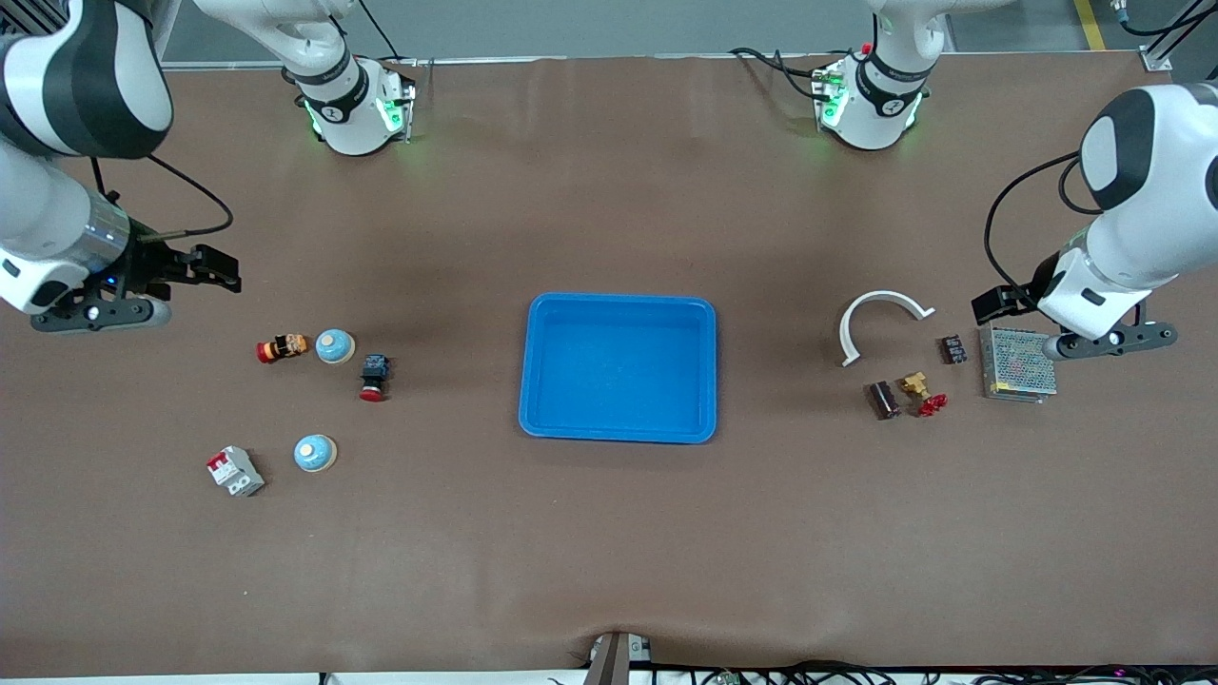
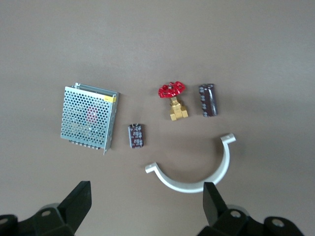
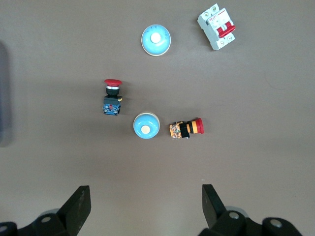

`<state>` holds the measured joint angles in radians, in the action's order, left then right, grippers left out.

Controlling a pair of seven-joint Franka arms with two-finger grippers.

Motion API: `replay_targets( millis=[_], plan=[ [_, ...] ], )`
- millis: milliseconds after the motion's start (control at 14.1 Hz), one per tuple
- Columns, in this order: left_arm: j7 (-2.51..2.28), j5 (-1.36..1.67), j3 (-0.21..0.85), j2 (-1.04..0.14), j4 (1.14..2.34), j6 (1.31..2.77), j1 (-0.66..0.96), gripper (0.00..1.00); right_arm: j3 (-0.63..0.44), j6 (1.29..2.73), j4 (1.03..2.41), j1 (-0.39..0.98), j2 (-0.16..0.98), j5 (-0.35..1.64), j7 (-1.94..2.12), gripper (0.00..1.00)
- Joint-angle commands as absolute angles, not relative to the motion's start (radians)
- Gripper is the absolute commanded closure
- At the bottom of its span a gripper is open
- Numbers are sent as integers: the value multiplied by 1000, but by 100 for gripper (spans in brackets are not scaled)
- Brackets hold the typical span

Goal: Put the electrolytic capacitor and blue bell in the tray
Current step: 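Reach the left gripper to the small capacitor while the right gripper reaches the bell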

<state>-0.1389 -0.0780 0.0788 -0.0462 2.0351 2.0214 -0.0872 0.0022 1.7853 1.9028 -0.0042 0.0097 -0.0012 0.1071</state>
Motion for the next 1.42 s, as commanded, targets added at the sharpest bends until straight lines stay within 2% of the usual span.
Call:
replay_targets(
  millis=[0,142,284,567,992,1347],
  plan=[
    [-137,-97,89,-26,2153,2150,-103,0,0,1877,1980,-3,15,11,124,0],
    [-137,-98,89,-40,2225,2273,-129,0,0,1928,2025,0,17,11,124,0],
    [-137,-107,89,-75,2249,2336,-135,0,0,1939,2037,2,28,11,126,0],
    [-137,-130,87,-150,2255,2407,-163,7,2,1995,2090,-2,45,11,126,0],
    [-135,-132,83,-271,2255,2514,-176,24,2,2127,2200,3,46,12,138,0],
    [-153,-172,81,-314,2255,2539,-186,29,2,2183,2221,15,86,11,140,0]
  ],
)
